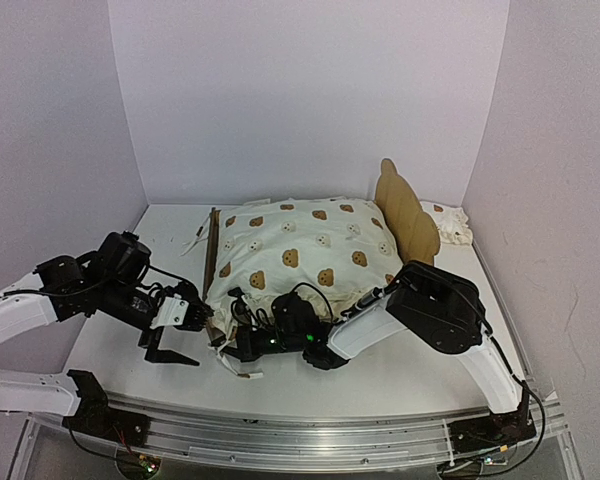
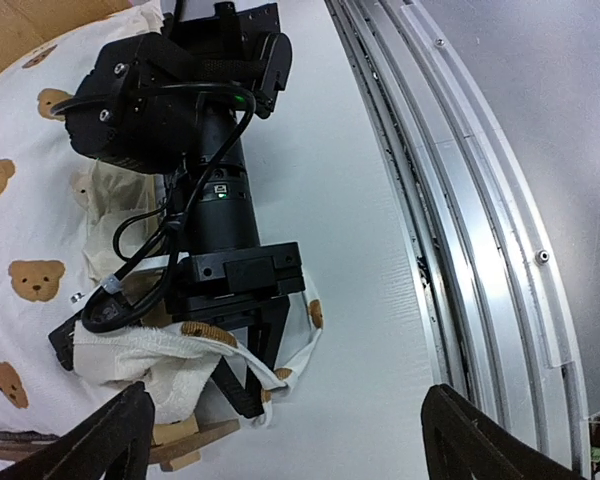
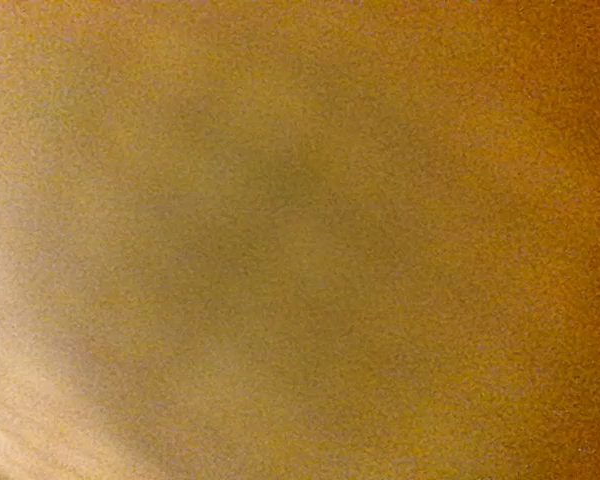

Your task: Set up the pet bed

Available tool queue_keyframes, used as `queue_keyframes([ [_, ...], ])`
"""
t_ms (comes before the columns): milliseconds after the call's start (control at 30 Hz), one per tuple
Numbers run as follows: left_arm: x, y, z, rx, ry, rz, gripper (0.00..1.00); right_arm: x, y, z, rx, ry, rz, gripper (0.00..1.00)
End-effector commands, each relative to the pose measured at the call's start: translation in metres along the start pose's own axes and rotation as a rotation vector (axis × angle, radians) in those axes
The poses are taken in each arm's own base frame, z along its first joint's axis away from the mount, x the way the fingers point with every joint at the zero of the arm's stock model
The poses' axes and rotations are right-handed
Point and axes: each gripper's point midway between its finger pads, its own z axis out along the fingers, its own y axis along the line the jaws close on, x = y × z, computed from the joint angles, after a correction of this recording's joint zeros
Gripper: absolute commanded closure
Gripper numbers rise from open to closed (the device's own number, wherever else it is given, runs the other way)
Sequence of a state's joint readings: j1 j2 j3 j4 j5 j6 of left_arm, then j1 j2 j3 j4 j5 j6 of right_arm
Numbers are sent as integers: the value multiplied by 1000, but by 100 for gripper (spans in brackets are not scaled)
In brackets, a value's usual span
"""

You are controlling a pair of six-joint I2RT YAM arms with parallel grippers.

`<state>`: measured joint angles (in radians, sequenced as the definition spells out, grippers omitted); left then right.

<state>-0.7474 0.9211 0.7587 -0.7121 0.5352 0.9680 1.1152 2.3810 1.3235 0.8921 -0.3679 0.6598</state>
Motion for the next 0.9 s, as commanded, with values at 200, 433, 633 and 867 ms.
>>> queue_keyframes([
  [200, 94, 29, 16, -239, 243, 256, 51, -1, 6, 4, -29, 11, 15, 100],
  [433, 85, 60, 24, -463, 145, 354, 47, -3, 7, 2, -24, 4, 6, 100],
  [633, 89, 66, 38, -446, 128, 337, 54, -5, 8, 1, -22, -5, 2, 100],
  [867, 101, 39, 53, -305, 130, 360, 58, -9, 8, -1, -14, -21, 0, 100],
])
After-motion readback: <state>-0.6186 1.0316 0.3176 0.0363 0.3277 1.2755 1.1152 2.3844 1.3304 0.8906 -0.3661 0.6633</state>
